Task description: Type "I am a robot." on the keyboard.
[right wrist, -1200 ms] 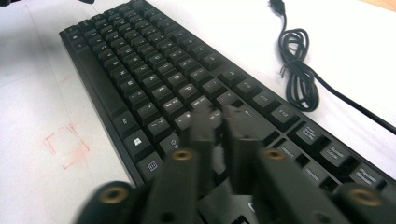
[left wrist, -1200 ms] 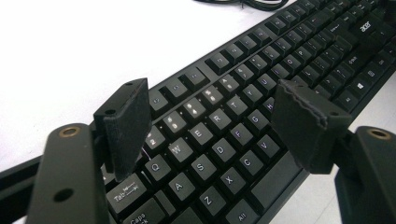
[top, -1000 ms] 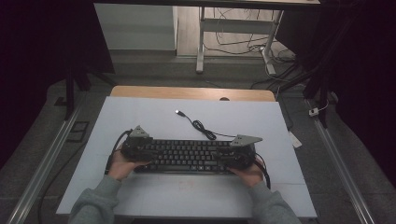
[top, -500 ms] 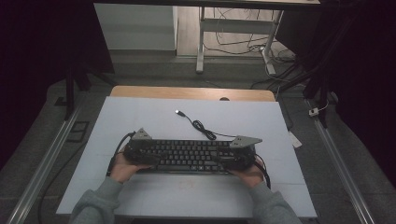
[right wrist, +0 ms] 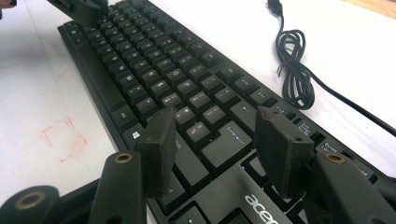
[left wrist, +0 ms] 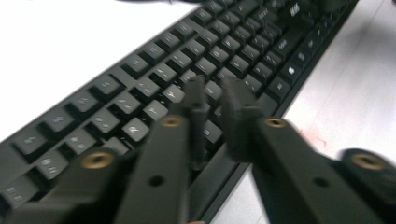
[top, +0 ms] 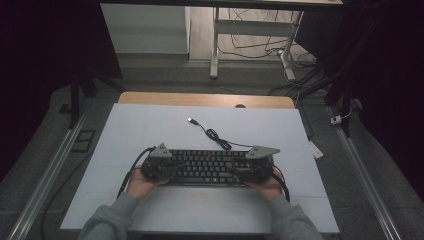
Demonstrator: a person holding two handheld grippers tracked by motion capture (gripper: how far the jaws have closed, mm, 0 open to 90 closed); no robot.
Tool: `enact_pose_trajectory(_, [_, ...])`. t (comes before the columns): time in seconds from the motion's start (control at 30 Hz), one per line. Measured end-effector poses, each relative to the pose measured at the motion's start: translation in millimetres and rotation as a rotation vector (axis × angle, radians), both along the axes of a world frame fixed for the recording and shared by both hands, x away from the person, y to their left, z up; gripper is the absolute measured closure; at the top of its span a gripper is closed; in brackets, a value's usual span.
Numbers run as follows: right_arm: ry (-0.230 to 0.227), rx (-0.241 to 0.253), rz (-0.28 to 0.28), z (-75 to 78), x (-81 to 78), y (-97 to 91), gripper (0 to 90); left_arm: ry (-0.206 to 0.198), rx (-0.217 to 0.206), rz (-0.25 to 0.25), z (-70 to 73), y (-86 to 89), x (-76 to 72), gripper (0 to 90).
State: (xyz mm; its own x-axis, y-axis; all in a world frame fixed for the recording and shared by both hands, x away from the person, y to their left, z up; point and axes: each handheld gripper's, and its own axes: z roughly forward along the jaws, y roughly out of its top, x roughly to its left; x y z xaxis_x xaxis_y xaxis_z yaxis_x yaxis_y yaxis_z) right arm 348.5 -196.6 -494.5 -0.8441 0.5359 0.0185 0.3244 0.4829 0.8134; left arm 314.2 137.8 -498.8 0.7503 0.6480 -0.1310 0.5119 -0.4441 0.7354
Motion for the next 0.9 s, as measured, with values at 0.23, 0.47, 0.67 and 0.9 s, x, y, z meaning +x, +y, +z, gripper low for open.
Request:
enact_pose_trajectory(0.23, [0.003, -0.015, 0.007, -2.6, 0.4, 2.1, 49.1, -0.001, 0.080, -0.031, -8.3, -13.3, 0.4, 88.7])
enact_pose_trajectory(0.47, [0.002, -0.030, 0.007, -3.7, 1.0, 2.8, 49.1, 0.003, 0.120, -0.025, -12.9, -17.2, 1.8, 88.7])
enact_pose_trajectory(0.67, [0.003, -0.036, 0.008, -4.9, 1.9, 2.8, 49.0, 0.019, 0.123, -0.021, -15.7, -16.0, 3.9, 88.6])
enact_pose_trajectory(0.9, [0.010, -0.038, -0.001, -6.1, 2.9, 2.1, 49.1, 0.033, 0.122, -0.019, -18.1, -15.2, 6.1, 88.5])
